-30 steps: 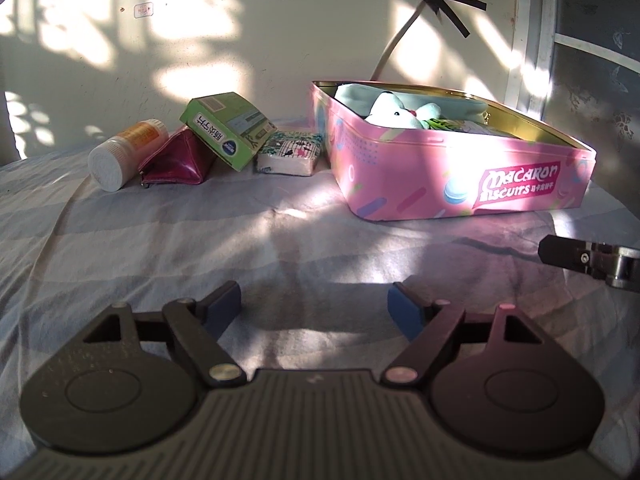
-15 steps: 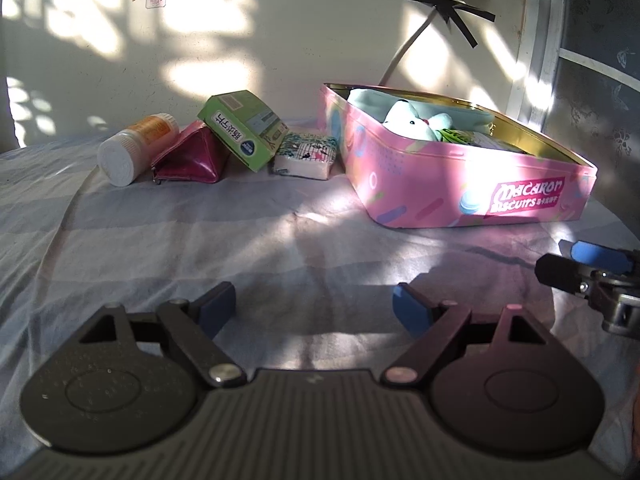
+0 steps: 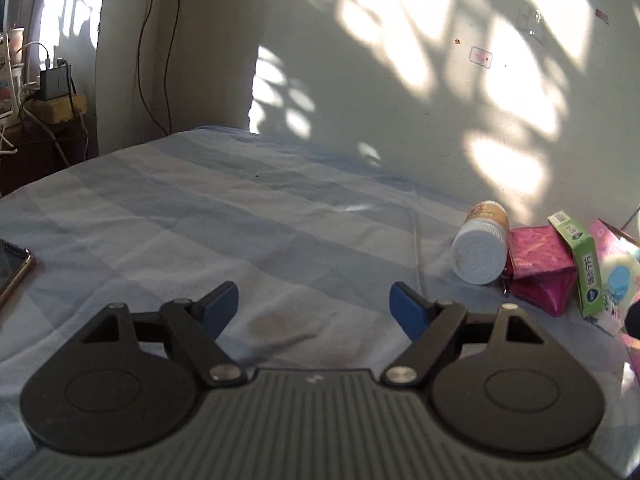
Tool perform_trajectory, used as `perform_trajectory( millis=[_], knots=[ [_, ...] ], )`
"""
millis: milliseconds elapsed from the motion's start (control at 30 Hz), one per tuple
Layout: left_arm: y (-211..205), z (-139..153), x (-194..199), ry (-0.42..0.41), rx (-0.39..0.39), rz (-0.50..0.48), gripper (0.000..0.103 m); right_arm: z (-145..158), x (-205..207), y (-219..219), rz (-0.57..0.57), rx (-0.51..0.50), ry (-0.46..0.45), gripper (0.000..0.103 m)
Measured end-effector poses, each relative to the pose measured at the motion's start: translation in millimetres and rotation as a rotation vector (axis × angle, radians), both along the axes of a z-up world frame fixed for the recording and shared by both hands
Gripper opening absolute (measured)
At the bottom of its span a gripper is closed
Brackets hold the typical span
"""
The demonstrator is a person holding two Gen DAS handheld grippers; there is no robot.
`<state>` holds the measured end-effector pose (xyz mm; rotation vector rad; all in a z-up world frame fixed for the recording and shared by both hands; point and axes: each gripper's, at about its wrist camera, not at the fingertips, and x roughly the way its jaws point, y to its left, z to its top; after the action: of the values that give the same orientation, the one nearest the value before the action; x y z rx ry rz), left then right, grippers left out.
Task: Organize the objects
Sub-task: 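Move the right gripper to the white pill bottle, then grasp the white pill bottle with the right gripper and lift it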
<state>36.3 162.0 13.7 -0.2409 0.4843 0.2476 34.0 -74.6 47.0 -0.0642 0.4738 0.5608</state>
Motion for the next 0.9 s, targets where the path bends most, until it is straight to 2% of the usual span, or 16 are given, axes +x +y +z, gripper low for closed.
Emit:
perform_trajectory(
  millis=[100, 200, 367, 433, 533, 700, 800, 900],
  knots=[
    [-1.8, 1.3, -3.5, -0.016, -0.010, -0.025, 0.085, 4.1, 46.9, 38.1, -0.021, 0.018, 0.053, 0.067],
    [-4.7, 0.3, -3.6, -0.014, -0.015, -0.061, 0.086, -1.0, 88.5, 59.4, -0.090, 0.015, 0.126, 0.064],
    [3.0, -4.3, -2.1, -0.003, -0.110, -0.117, 0.090, -20.5, 134.1, 71.7, -0.171, 0.016, 0.286, 0.061],
    [3.2, -6.2, -0.4, 0.008, -0.139, -0.141, 0.090, -31.1, 144.8, 73.0, -0.193, 0.029, 0.338, 0.066],
    [4.2, -7.2, -1.4, 0.004, -0.165, -0.154, 0.090, -37.3, 151.2, 81.8, -0.238, 0.003, 0.307, 0.068],
    [15.4, -9.8, -1.3, 0.002, -0.242, -0.139, 0.090, -40.1, 149.4, 97.3, -0.230, -0.079, 0.228, 0.061],
    [19.5, -9.5, -1.9, -0.005, -0.264, -0.127, 0.090, -35.2, 136.0, 100.5, -0.165, -0.109, 0.222, 0.058],
    [25.5, -9.4, -2.3, -0.017, -0.289, -0.111, 0.091, -31.2, 103.3, 97.3, -0.072, -0.160, 0.198, 0.055]
  ],
)
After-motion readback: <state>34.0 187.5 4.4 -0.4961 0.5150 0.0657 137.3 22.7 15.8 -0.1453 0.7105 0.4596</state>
